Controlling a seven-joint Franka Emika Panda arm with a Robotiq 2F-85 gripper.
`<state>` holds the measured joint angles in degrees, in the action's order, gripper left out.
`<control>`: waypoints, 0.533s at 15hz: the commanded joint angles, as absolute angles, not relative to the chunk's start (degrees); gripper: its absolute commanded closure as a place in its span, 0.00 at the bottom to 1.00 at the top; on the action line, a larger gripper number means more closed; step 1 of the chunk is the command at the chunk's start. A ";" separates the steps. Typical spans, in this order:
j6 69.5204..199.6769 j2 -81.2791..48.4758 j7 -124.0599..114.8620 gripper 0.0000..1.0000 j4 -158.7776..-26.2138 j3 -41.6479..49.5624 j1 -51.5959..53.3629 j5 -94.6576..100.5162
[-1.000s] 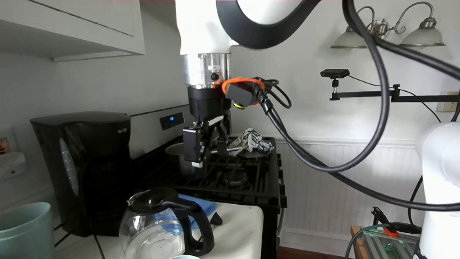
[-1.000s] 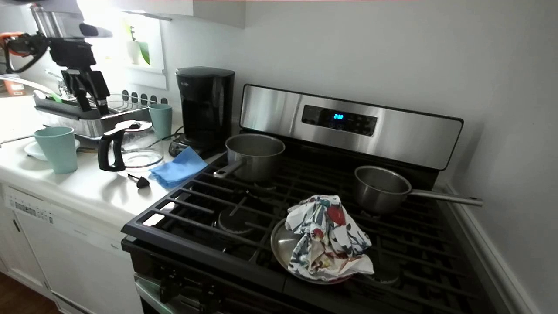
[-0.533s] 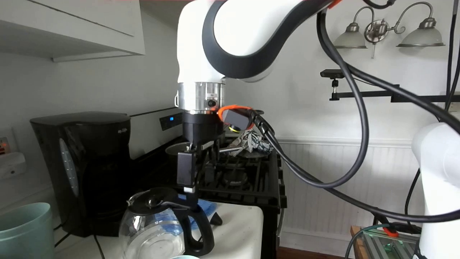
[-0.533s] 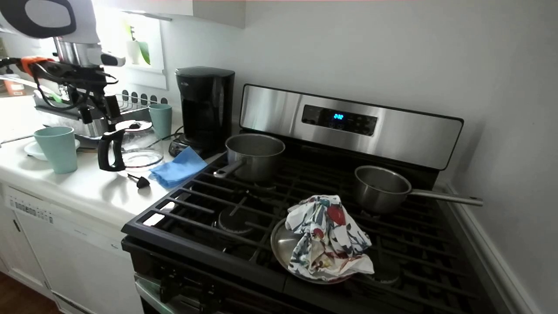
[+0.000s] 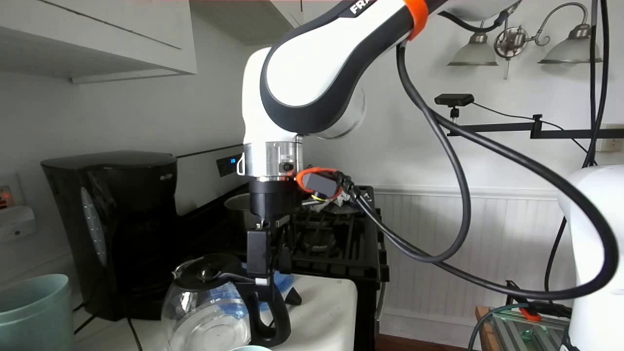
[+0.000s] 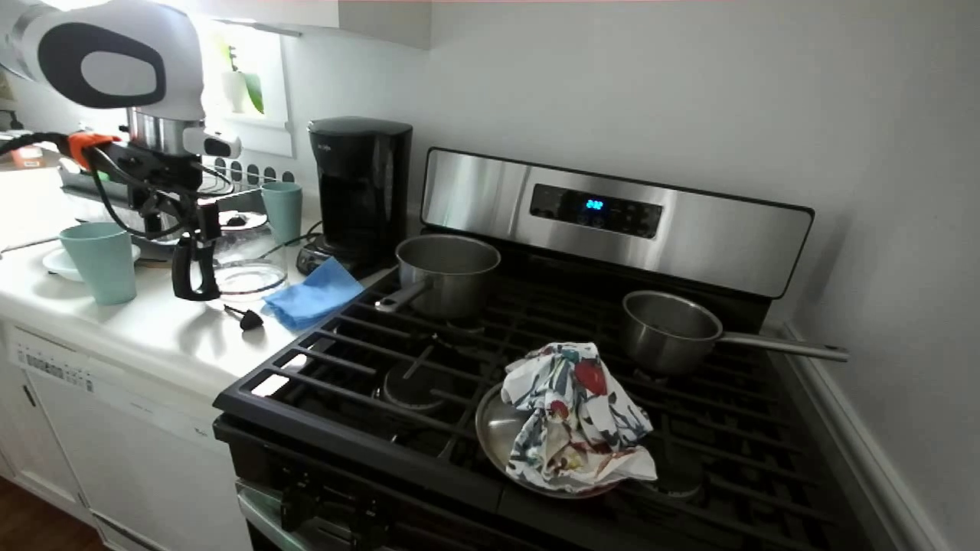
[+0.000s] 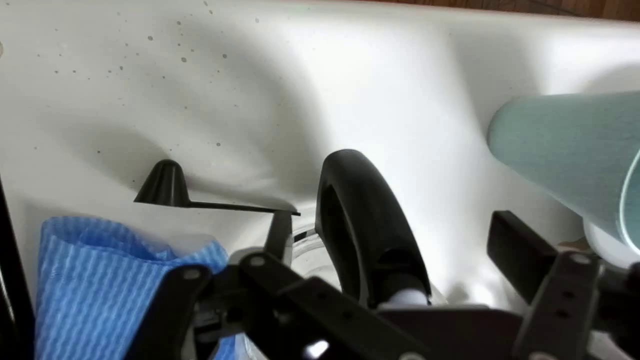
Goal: Put the transparent kettle on the stove
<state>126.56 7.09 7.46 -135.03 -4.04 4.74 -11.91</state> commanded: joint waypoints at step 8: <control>129.24 1.96 13.63 0.21 -134.52 -2.46 4.24 -20.06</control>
